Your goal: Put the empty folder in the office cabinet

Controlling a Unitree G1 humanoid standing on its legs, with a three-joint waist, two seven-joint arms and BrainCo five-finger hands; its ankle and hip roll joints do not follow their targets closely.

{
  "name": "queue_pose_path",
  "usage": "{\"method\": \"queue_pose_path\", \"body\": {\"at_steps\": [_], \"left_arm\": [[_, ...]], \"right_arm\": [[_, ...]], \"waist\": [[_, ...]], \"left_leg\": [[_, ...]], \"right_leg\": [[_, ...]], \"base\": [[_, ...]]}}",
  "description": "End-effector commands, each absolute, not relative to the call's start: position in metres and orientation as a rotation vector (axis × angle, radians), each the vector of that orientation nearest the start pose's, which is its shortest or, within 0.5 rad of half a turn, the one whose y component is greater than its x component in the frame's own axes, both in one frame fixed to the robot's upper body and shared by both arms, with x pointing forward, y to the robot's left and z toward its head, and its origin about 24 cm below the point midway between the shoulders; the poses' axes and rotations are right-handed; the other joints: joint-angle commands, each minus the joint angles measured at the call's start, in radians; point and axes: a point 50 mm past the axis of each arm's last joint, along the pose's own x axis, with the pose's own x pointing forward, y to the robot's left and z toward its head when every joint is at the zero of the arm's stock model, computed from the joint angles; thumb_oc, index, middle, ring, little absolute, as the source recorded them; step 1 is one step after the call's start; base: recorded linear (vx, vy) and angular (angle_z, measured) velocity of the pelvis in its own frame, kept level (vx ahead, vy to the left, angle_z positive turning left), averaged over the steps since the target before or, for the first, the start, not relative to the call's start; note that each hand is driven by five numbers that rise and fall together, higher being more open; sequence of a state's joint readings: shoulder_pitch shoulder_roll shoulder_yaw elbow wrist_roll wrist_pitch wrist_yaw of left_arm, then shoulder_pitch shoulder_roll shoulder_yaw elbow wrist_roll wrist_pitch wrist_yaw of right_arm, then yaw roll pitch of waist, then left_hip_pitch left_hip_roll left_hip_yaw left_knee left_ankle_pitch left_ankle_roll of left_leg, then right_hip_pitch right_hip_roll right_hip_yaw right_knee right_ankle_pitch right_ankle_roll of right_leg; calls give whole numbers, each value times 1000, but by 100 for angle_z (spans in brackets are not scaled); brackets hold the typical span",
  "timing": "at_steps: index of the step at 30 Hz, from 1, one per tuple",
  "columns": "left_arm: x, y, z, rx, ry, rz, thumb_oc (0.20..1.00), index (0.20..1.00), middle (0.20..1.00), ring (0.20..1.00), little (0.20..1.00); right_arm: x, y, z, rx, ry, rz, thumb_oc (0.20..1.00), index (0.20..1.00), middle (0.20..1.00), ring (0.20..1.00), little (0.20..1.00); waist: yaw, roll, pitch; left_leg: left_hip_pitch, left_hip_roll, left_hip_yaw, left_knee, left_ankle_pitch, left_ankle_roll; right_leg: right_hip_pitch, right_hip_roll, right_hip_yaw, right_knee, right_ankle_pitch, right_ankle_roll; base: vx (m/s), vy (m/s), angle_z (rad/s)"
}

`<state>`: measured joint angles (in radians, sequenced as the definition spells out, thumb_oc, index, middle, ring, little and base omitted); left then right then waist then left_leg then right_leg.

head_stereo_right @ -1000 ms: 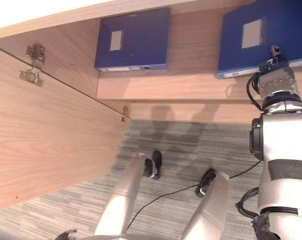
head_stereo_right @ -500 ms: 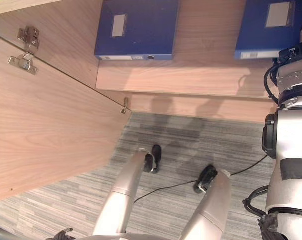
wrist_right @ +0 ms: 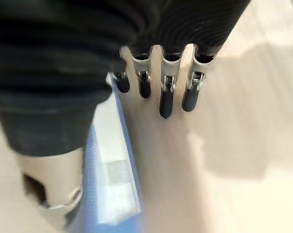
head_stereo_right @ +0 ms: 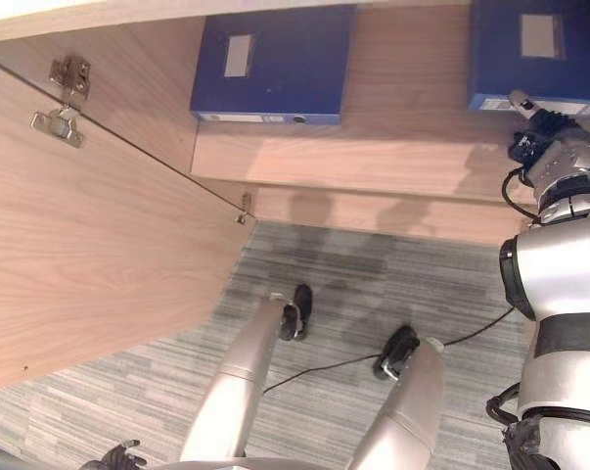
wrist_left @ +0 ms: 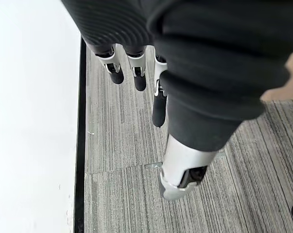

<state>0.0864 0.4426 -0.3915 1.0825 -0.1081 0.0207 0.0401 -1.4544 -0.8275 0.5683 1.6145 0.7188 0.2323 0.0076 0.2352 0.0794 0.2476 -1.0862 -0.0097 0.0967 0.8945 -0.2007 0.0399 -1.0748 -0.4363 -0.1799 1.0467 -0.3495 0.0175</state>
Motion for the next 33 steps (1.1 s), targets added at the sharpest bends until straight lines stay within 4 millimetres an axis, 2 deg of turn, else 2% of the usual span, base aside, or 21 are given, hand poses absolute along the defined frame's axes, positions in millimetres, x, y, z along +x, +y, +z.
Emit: {"method": "queue_pose_path", "body": {"at_steps": [1, 2, 3, 5, 9, 10, 13, 14, 15, 17, 18, 19, 20, 21, 27, 30, 33], "left_arm": [[73, 316, -133, 604, 1272, 48, 1000, 1000, 1000, 1000, 1000], [75, 319, -130, 607, 1259, 45, 1000, 1000, 1000, 1000, 1000], [77, 320, -129, 604, 1251, 54, 1000, 1000, 1000, 1000, 1000], [82, 319, -129, 594, 1234, 72, 1000, 1000, 1000, 1000, 1000], [96, 316, -129, 583, 1205, 95, 1000, 1000, 1000, 1000, 1000], [111, 312, -128, 583, 1169, 116, 1000, 1000, 1000, 1000, 1000], [118, 312, -126, 581, 1152, 128, 1000, 1000, 1000, 1000, 1000], [124, 312, -124, 580, 1142, 127, 1000, 1000, 1000, 1000, 1000], [124, 312, -125, 579, 1142, 127, 1000, 1000, 1000, 1000, 1000], [131, 314, -121, 587, 1131, 124, 1000, 1000, 1000, 1000, 1000], [133, 315, -120, 591, 1130, 119, 1000, 1000, 1000, 1000, 1000], [133, 315, -120, 591, 1129, 119, 1000, 1000, 1000, 1000, 1000], [136, 315, -120, 596, 1126, 103, 1000, 1000, 1000, 1000, 1000], [136, 314, -120, 596, 1127, 103, 1000, 1000, 1000, 1000, 1000], [138, 310, -121, 591, 1119, 80, 1000, 1000, 1000, 1000, 1000], [135, 311, -122, 596, 1134, 75, 1000, 1000, 1000, 1000, 1000], [134, 314, -121, 604, 1143, 76, 1000, 1000, 1000, 1000, 1000]], "right_arm": [[350, -386, 265, -394, 291, -636, 1000, 1000, 1000, 1000, 1000], [354, -382, 268, -825, 408, -609, 1000, 1000, 1000, 1000, 1000], [358, -376, 272, -1017, 434, -596, 1000, 1000, 1000, 1000, 1000], [366, -365, 282, -1264, 431, -578, 1000, 1000, 1000, 1000, 1000], [372, -357, 283, -1399, 406, -563, 1000, 1000, 1000, 1000, 1000], [378, -347, 277, -1499, 393, -518, 1000, 1000, 1000, 1000, 1000], [385, -337, 269, -1567, 408, -448, 1000, 1000, 1000, 1000, 1000], [391, -325, 258, -1606, 428, -366, 1000, 1000, 1000, 1000, 1000], [391, -325, 258, -1606, 428, -366, 1000, 1000, 1000, 1000, 1000], [398, -311, 246, -1612, 442, -271, 1000, 1000, 1000, 1000, 1000], [403, -297, 236, -1596, 440, -176, 1000, 1000, 1000, 1000, 1000], [403, -297, 236, -1596, 441, -176, 1000, 1000, 1000, 1000, 1000], [407, -285, 225, -1602, 450, -89, 1000, 1000, 1000, 1000, 1000], [407, -285, 225, -1602, 451, -89, 1000, 1000, 1000, 1000, 1000], [409, -267, 195, -1677, 508, 79, 1000, 1000, 1000, 1000, 1000], [408, -255, 176, -1716, 538, 178, 1000, 1000, 1000, 1000, 1000], [407, -251, 166, -1730, 549, 213, 1000, 1000, 1000, 1000, 1000]], "waist": [[25, 9, 46], [27, 4, 56], [24, 1, 61], [11, -2, 74], [-7, -4, 90], [-18, -3, 107], [-26, -1, 121], [-32, -2, 128], [-32, -1, 130], [-36, 1, 137], [-40, 1, 141], [-41, 2, 143], [-44, 1, 144], [-44, 2, 145], [-46, 0, 148], [-51, -14, 134], [-52, -29, 125]], "left_leg": [[80, 49, -13, -103, -51, -1], [119, 46, -13, -183, -15, -9], [135, 48, -12, -221, 3, -14], [165, 48, -8, -286, 36, -24], [204, 52, -6, -373, 83, -37], [251, 57, -6, -484, 141, -50], [285, 64, -5, -552, 176, -60], [313, 68, -2, -607, 204, -70], [317, 68, -2, -612, 207, -71], [353, 69, 2, -672, 237, -82], [377, 76, 9, -712, 261, -91], [380, 76, 9, -715, 263, -91], [401, 82, 14, -747, 281, -98], [405, 82, 14, -750, 283, -98], [487, 99, 25, -826, 317, -115], [552, 115, 30, -841, 317, -126], [599, 128, 36, -845, 313, -133]], "right_leg": [[118, 17, -46, -181, 78, -37], [153, 22, -71, -249, 117, -18], [166, 25, -79, -279, 132, -8], [191, 35, -95, -333, 163, 10], [226, 48, -108, -410, 199, 25], [264, 63, -129, -494, 237, 42], [292, 76, -143, -552, 262, 50], [310, 91, -152, -597, 277, 57], [314, 92, -153, -601, 279, 57], [336, 110, -160, -648, 298, 62], [356, 123, -169, -686, 315, 66], [360, 124, -170, -689, 317, 66], [374, 137, -176, -720, 329, 71], [377, 138, -176, -723, 331, 71], [445, 179, -187, -803, 354, 74], [514, 211, -189, -844, 356, 69], [569, 234, -195, -876, 357, 67]], "base": [[-63, -47, -4], [-66, -53, -3], [-72, -51, -3], [-38, -24, -1], [-34, -25, -2], [-41, -67, -7], [-28, -64, -15], [-10, -43, -17], [-12, -59, -11], [-16, -59, -12], [-19, -63, -19], [-23, -82, -20], [-10, -42, -11], [-14, -64, -8], [-9, -61, -9], [34, -104, -13], [51, -118, -14]]}}
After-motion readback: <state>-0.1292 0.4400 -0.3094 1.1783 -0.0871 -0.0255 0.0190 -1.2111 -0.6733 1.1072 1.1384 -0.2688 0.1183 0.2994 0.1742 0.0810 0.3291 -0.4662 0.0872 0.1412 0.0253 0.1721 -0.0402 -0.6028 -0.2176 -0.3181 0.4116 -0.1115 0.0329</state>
